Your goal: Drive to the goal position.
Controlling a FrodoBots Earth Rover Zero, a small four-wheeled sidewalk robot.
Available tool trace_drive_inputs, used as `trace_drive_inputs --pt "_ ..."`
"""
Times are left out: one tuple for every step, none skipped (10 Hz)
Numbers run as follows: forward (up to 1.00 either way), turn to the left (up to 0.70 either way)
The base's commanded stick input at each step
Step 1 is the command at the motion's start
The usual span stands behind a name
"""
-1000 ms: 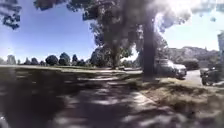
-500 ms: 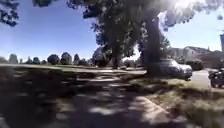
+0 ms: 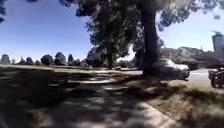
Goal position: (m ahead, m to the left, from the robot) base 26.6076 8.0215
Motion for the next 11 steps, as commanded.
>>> trace_drive_inputs --pt "0.7 -0.17" --pt "0.7 -0.34" --pt "0.7 -0.22" --pt "0.7 -0.02" --pt "0.7 0.0" --pt "0.7 0.0" --pt "0.7 0.03" --pt "0.7 0.35" --pt "0.7 0.35" --pt "0.7 0.35" --pt "0.7 0.35"
